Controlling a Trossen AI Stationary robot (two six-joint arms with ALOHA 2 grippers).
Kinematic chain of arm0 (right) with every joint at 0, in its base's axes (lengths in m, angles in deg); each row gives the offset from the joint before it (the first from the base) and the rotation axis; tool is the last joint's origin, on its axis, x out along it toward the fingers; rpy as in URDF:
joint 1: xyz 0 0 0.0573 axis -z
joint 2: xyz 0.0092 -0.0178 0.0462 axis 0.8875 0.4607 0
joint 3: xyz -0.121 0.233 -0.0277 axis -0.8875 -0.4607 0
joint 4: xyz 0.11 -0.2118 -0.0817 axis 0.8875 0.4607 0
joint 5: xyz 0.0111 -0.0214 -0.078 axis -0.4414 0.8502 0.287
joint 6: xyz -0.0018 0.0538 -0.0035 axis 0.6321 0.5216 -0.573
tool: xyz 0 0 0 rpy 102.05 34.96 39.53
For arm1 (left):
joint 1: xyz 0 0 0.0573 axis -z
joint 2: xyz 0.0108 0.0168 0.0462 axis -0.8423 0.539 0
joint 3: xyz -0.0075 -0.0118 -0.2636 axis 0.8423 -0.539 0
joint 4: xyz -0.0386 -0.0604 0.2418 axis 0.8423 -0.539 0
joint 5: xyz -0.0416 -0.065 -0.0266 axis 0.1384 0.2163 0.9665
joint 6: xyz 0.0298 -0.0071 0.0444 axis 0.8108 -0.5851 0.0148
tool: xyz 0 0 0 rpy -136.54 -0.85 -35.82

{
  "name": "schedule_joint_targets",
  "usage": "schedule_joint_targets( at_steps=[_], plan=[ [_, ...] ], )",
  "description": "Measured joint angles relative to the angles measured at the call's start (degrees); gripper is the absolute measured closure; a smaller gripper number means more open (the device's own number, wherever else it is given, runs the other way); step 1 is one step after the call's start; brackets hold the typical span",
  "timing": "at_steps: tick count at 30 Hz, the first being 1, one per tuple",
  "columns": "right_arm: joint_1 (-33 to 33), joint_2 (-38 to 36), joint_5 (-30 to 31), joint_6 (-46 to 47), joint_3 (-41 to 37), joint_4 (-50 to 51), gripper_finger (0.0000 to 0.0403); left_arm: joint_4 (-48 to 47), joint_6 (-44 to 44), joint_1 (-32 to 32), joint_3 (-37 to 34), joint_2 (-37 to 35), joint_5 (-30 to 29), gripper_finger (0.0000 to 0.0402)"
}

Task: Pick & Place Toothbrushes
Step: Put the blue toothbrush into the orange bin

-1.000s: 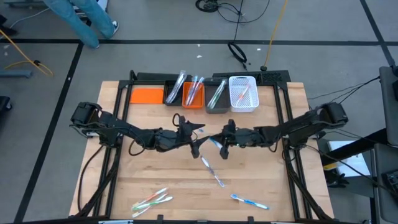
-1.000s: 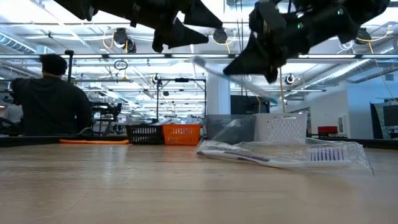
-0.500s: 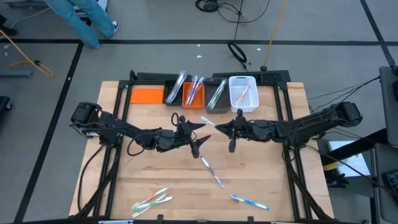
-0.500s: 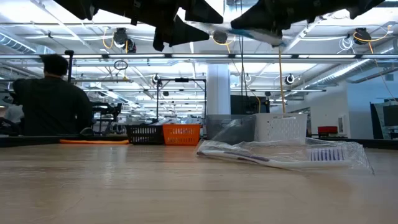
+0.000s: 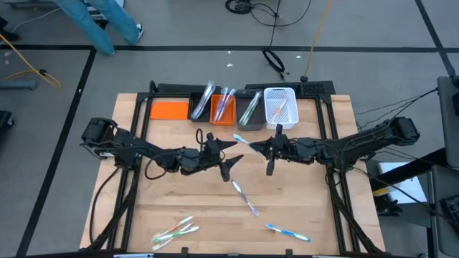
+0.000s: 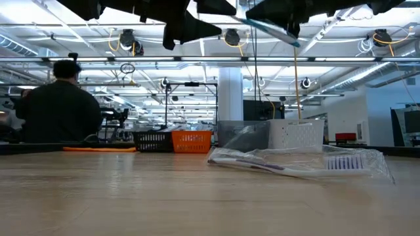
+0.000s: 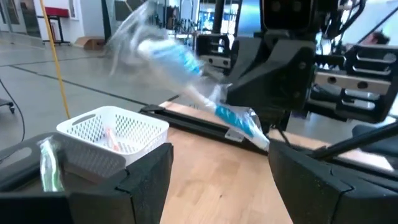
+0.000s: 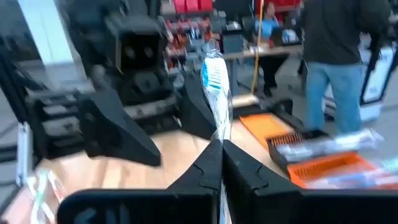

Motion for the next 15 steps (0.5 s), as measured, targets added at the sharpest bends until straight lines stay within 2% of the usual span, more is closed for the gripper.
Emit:
schedule_joint_targets(
  at_steps=[4,10,15],
  plan=[
    [-0.93,0.77,-0.3,-1.68,0.03,-5.28,0.0403,2.13,0.0,-0.05,0.0,-0.01,0.73,0.0133],
    [-1.6,5.17,-3.3,-2.87,0.02,-13.73,0.0403,5.71,-0.07,-0.72,0.0,-0.01,7.56,0.0133],
    [-1.55,8.91,-3.29,-5.4,0.0,-22.23,0.0403,5.77,-1.02,-1.07,0.0,-0.01,8.16,0.0133]
  ],
)
